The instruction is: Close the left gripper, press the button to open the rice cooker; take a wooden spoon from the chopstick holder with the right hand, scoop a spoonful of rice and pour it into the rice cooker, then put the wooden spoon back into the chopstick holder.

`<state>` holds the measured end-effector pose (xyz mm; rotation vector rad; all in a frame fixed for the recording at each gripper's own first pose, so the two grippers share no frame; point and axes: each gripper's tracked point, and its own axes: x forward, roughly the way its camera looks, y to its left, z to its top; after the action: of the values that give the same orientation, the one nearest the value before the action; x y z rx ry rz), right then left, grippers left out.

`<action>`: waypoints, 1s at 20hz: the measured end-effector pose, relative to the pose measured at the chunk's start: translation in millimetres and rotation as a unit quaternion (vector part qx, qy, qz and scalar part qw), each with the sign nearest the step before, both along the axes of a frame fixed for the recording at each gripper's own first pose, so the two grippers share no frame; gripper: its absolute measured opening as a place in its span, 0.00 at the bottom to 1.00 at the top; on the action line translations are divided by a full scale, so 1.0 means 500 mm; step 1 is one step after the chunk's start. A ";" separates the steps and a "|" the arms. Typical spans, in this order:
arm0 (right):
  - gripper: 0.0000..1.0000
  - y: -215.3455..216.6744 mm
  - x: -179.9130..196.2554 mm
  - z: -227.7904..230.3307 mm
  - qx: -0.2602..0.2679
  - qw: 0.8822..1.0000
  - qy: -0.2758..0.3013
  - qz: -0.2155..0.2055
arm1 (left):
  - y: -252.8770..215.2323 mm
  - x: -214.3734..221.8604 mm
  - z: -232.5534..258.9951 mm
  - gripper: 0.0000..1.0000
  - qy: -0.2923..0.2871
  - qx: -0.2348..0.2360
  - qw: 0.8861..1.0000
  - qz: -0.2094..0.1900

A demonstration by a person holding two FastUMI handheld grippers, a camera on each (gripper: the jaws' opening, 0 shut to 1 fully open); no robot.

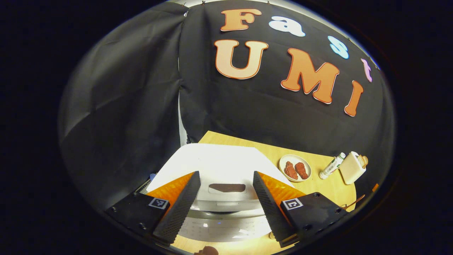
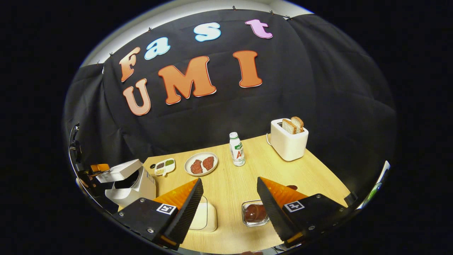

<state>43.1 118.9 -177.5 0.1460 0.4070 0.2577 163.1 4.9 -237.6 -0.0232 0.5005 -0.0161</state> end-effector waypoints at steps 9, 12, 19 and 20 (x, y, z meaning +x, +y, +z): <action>0.95 -0.030 0.003 -0.068 0.018 0.999 0.050 0.007 | 0.011 -0.028 -0.083 1.00 0.021 0.020 1.000 0.005; 0.95 -0.035 0.001 -0.078 0.025 0.998 0.060 0.009 | 0.018 -0.041 -0.124 1.00 0.042 0.014 0.999 0.017; 0.95 -0.031 -0.007 -0.110 0.033 0.996 0.083 0.020 | 0.022 -0.042 -0.149 1.00 0.014 0.059 0.998 -0.003; 0.95 -0.029 -0.009 -0.116 0.032 0.995 0.087 0.022 | 0.018 -0.044 -0.147 1.00 0.014 0.059 0.998 -0.011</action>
<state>38.6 104.4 -235.7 0.2237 0.5751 0.3021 141.1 14.0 -311.2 0.0987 0.5283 -0.0080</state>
